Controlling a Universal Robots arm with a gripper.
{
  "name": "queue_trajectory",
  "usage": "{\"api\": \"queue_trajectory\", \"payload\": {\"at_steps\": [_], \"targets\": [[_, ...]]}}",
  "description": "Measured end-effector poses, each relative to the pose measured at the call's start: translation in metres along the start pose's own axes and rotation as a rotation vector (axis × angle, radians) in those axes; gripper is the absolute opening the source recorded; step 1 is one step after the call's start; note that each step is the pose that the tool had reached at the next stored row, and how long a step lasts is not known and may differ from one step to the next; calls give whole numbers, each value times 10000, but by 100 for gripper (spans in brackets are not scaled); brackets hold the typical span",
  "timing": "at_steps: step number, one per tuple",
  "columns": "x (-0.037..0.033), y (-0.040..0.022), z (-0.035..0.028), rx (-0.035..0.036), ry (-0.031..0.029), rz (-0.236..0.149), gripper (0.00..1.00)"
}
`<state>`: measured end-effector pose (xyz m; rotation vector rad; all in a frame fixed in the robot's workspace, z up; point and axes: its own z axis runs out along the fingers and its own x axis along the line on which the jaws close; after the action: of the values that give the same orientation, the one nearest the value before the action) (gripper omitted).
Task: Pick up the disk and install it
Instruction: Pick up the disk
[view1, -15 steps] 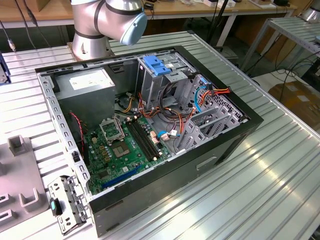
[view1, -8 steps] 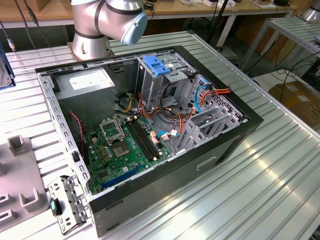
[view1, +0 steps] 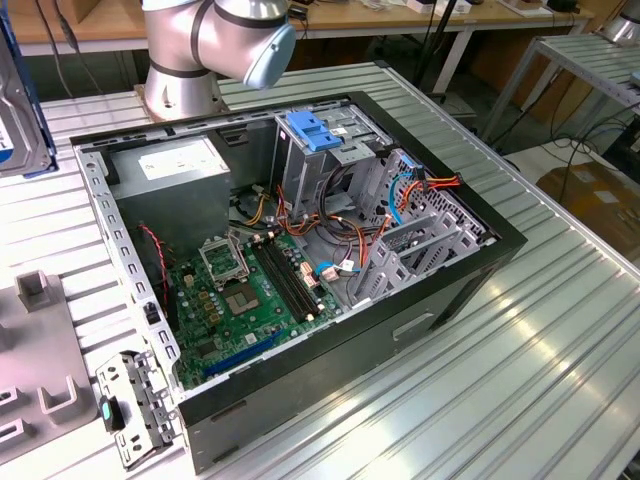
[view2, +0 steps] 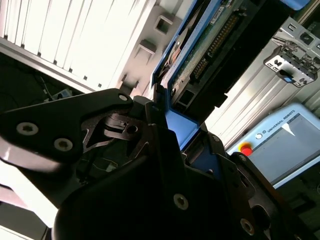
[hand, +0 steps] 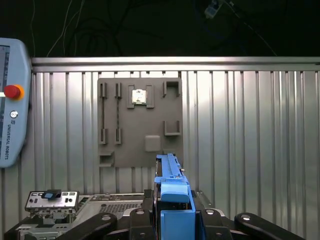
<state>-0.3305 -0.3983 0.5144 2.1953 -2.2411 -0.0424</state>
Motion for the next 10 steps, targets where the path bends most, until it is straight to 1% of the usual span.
{"api": "queue_trajectory", "payload": {"at_steps": [3, 10], "targets": [[8, -74, -1, -1, -1, 0, 37], [21, -274, -7, -6, 0, 0, 37]]}}
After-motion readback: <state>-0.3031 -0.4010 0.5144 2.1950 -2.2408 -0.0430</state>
